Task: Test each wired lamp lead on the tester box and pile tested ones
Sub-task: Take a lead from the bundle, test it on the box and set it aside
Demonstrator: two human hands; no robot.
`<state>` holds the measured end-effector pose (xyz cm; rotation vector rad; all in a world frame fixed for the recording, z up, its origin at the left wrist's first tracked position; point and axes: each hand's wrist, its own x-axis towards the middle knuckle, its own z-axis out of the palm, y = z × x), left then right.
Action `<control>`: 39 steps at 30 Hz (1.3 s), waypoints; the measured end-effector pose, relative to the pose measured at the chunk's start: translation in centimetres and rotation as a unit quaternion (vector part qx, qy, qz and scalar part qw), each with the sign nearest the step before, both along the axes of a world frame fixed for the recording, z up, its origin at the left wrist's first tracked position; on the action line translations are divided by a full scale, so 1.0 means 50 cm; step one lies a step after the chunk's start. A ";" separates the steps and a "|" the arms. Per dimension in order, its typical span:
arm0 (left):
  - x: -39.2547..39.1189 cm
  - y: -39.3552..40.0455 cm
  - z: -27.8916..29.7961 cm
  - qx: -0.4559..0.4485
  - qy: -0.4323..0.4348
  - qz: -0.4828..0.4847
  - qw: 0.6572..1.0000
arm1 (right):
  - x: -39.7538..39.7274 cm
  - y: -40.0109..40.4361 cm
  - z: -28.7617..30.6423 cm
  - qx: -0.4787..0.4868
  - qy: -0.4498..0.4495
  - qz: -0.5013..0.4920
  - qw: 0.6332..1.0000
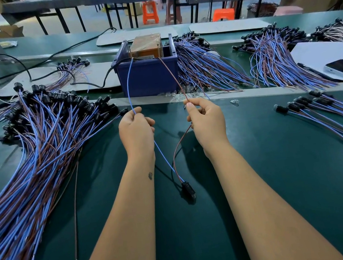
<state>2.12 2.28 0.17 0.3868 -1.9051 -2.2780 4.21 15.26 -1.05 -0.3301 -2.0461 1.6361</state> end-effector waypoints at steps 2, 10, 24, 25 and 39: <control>0.000 0.001 0.000 0.004 0.002 0.001 1.000 | 0.000 0.000 0.000 -0.006 0.000 -0.003 1.000; -0.001 0.001 -0.002 0.006 0.003 0.003 1.000 | 0.004 0.001 0.002 -0.006 -0.001 0.003 1.000; 0.001 -0.001 0.000 0.003 0.003 -0.001 1.000 | -0.010 0.000 -0.005 0.007 -0.004 0.001 1.000; 0.001 -0.001 0.000 0.002 0.003 0.000 1.000 | -0.011 -0.001 -0.006 0.010 -0.004 0.002 1.000; -0.002 0.000 -0.001 0.018 0.008 0.008 1.000 | -0.011 -0.001 -0.002 0.020 -0.014 0.005 1.000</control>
